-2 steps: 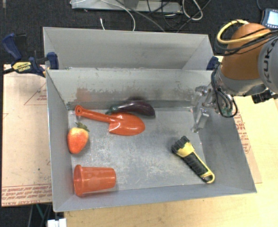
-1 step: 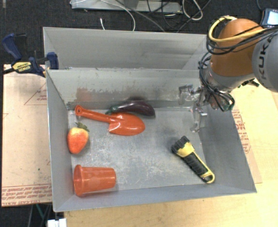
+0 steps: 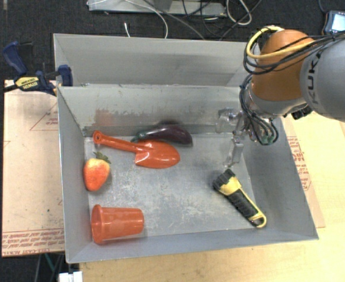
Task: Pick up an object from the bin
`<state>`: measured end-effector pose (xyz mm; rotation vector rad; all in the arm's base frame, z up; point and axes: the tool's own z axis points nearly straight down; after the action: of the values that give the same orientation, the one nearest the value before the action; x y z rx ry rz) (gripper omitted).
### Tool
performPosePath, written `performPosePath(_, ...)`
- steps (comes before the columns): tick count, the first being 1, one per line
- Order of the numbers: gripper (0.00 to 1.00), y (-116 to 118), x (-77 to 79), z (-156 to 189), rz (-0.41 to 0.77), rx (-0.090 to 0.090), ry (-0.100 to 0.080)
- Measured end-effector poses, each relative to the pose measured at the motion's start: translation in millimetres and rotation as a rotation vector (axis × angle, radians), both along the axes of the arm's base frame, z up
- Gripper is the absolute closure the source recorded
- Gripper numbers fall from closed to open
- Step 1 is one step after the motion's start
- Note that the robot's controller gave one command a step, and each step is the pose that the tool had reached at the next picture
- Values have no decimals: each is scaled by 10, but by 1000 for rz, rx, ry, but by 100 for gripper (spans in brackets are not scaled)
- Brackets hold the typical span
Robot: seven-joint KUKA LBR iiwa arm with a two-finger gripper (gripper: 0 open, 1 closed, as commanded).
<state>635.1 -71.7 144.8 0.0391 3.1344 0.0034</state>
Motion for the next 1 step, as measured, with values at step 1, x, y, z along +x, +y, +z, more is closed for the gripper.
performPosePath(1,0,96,10,-170,28,-1,-4)
